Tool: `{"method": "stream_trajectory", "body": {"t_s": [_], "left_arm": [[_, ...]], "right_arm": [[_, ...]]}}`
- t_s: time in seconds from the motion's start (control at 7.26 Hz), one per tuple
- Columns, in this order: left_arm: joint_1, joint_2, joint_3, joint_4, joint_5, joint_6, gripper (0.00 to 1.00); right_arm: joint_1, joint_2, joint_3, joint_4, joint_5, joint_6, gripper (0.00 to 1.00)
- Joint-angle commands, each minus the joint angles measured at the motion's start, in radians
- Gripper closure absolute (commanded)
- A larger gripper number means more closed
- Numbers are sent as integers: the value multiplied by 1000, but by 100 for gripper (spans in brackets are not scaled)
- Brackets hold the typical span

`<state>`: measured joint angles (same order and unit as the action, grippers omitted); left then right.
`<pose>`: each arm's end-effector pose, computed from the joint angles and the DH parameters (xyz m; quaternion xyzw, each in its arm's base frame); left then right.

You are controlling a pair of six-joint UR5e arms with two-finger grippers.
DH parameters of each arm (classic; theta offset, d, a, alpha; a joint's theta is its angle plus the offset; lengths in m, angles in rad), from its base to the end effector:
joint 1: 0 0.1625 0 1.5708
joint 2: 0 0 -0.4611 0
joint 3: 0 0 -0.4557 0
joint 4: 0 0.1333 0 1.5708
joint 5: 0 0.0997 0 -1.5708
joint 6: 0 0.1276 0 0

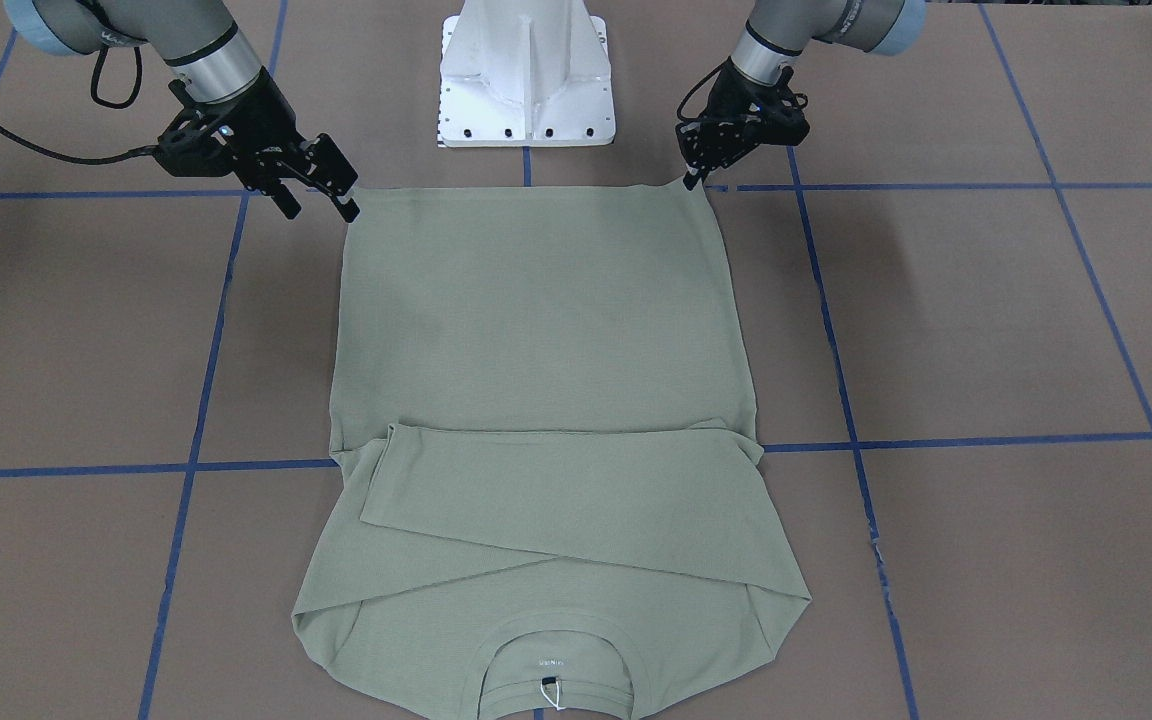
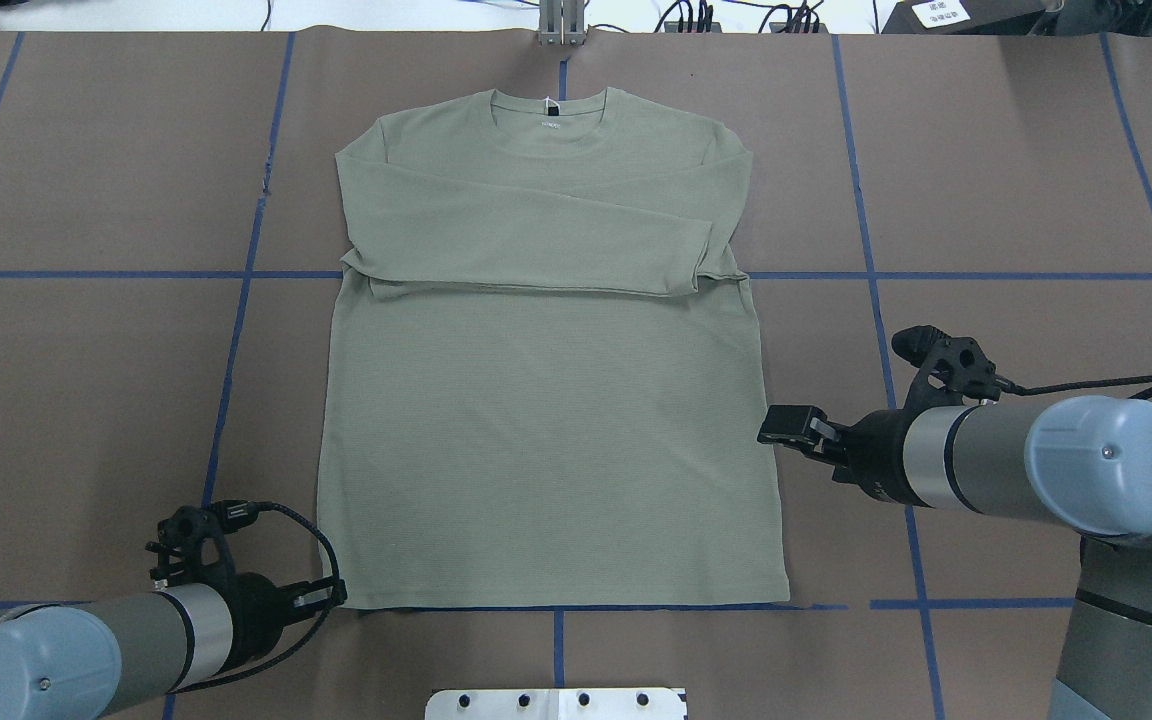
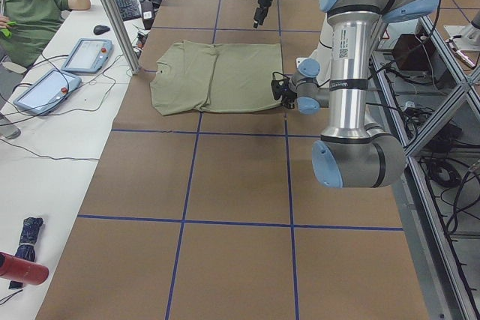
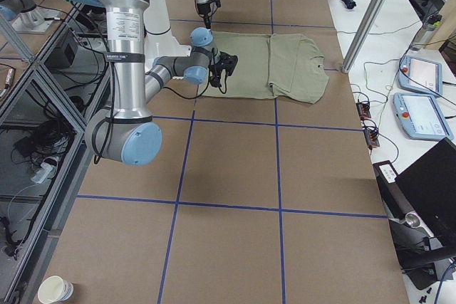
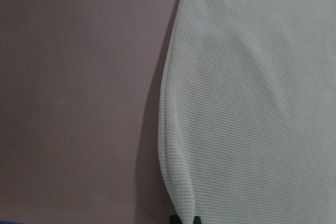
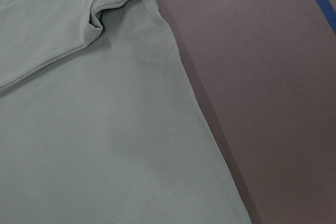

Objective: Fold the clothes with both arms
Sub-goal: 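Hold the hem corners with both grippers at the near edge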

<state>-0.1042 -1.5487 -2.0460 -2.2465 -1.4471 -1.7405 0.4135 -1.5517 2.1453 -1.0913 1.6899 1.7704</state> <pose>0.5381 -0.2061 0.3880 0.0347 0.5353 -0.1479 0.8309 -0.4520 -0.3274 0.3415 0.0036 -0.5128 0.2299 0.8271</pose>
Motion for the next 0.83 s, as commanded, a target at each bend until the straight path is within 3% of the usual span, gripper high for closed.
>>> {"method": "stream_trajectory", "body": {"t_s": [0.0, 0.28, 0.69], "left_arm": [[-5, -7, -34, 2, -29, 1, 100], [-12, -30, -43, 2, -33, 1, 100], [-12, -44, -43, 2, -36, 1, 100]], "right_arm": [[-70, 4, 105, -182, -19, 220, 1], [-200, -43, 101, -200, -195, 320, 1], [-387, -24, 62, -183, -454, 405, 1]]}}
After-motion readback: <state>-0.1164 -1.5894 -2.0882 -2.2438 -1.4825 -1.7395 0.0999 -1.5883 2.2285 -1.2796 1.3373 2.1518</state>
